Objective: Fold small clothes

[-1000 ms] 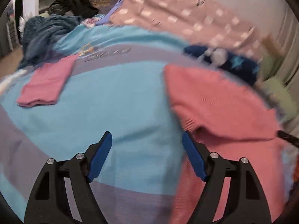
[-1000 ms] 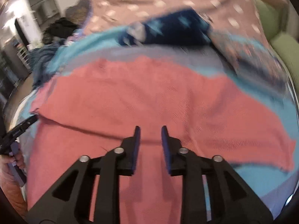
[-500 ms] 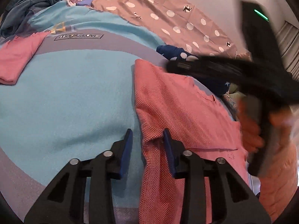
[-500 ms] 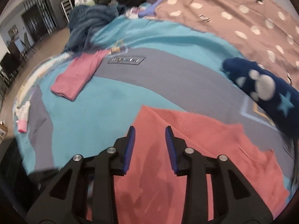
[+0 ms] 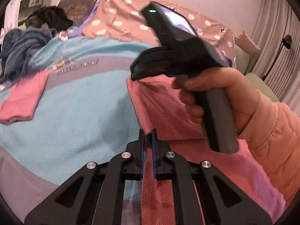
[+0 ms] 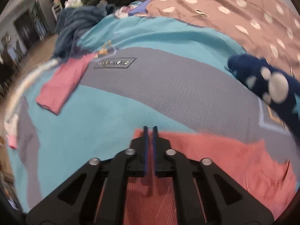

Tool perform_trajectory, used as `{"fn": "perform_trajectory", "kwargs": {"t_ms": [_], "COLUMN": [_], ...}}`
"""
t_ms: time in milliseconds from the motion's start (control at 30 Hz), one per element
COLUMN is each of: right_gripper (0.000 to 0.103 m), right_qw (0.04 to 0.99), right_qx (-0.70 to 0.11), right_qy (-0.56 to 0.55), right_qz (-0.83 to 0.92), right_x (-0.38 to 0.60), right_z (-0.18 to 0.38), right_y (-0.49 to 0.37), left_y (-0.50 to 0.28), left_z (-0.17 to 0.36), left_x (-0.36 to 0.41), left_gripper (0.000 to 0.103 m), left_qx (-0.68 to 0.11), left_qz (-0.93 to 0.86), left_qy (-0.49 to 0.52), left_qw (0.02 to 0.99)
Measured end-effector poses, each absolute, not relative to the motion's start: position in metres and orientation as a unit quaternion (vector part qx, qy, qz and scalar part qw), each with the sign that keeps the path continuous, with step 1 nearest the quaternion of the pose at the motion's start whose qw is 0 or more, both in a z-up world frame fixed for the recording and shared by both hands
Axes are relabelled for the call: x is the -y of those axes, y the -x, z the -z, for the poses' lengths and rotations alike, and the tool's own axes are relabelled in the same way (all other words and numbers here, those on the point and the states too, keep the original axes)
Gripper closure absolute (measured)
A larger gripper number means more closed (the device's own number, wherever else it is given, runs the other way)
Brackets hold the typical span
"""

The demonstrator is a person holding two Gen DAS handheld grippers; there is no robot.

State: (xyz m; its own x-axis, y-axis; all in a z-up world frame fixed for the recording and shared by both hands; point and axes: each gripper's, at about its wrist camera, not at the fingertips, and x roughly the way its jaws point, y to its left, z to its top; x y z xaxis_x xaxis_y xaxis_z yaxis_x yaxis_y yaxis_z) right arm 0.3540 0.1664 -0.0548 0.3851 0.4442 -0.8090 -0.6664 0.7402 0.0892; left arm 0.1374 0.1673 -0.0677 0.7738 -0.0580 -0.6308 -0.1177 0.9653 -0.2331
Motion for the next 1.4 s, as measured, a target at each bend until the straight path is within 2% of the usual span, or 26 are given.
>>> {"fn": "perform_trajectory", "kwargs": {"t_ms": [67,100,167,200,267,333,467,533,600,733,900,1167,1233,1400], "right_gripper": [0.076,0.072,0.066,0.065,0.056,0.050,0.049,0.049,0.049,0.049,0.046,0.043,0.044,0.044], "right_qw": [0.833,0.839,0.858,0.862,0.876,0.896,0.905,0.898,0.889,0.855,0.829,0.774,0.770,0.753], "right_qx": [-0.429,-0.420,-0.400,-0.399,-0.396,-0.390,-0.402,-0.409,-0.407,-0.383,-0.360,-0.368,-0.357,-0.336], "right_qy": [0.098,0.090,0.071,0.063,0.025,-0.025,-0.099,-0.155,-0.208,-0.349,-0.425,-0.509,-0.521,-0.558], "right_qz": [-0.336,-0.334,-0.314,-0.307,-0.272,-0.211,-0.099,-0.050,-0.016,0.034,0.052,0.074,0.093,0.089], "right_x": [-0.138,-0.121,-0.066,-0.048,0.016,0.086,0.208,0.268,0.310,0.393,0.444,0.510,0.528,0.557], "right_z": [0.042,0.035,0.022,0.020,0.017,0.020,0.038,0.048,0.055,0.074,0.097,0.143,0.149,0.169], "right_y": [-0.349,-0.344,-0.328,-0.323,-0.310,-0.294,-0.258,-0.235,-0.219,-0.186,-0.175,-0.205,-0.214,-0.228], "left_y": [-0.132,-0.129,-0.125,-0.123,-0.123,-0.124,-0.122,-0.124,-0.122,-0.124,-0.142,-0.153,-0.154,-0.169], "left_z": [0.064,0.062,0.059,0.057,0.052,0.047,0.037,0.032,0.022,0.004,-0.004,0.014,0.016,0.022], "left_x": [-0.169,-0.169,-0.169,-0.168,-0.165,-0.160,-0.149,-0.143,-0.135,-0.113,-0.083,-0.033,-0.025,-0.018], "left_gripper": [0.095,0.095,0.084,0.076,0.068,0.056,0.051,0.042,0.041,0.034,0.034,0.032,0.025,0.020], "left_qx": [-0.323,-0.315,-0.307,-0.303,-0.296,-0.288,-0.276,-0.280,-0.274,-0.276,-0.316,-0.367,-0.374,-0.390], "left_qz": [-0.016,-0.017,-0.022,-0.026,-0.033,-0.041,-0.051,-0.052,-0.050,-0.020,0.019,0.027,0.027,0.021], "left_qy": [0.130,0.128,0.123,0.119,0.108,0.091,0.054,0.046,0.042,0.047,0.052,0.038,0.035,0.049], "left_qw": [0.937,0.940,0.943,0.945,0.948,0.952,0.958,0.957,0.959,0.960,0.947,0.929,0.926,0.919]}}
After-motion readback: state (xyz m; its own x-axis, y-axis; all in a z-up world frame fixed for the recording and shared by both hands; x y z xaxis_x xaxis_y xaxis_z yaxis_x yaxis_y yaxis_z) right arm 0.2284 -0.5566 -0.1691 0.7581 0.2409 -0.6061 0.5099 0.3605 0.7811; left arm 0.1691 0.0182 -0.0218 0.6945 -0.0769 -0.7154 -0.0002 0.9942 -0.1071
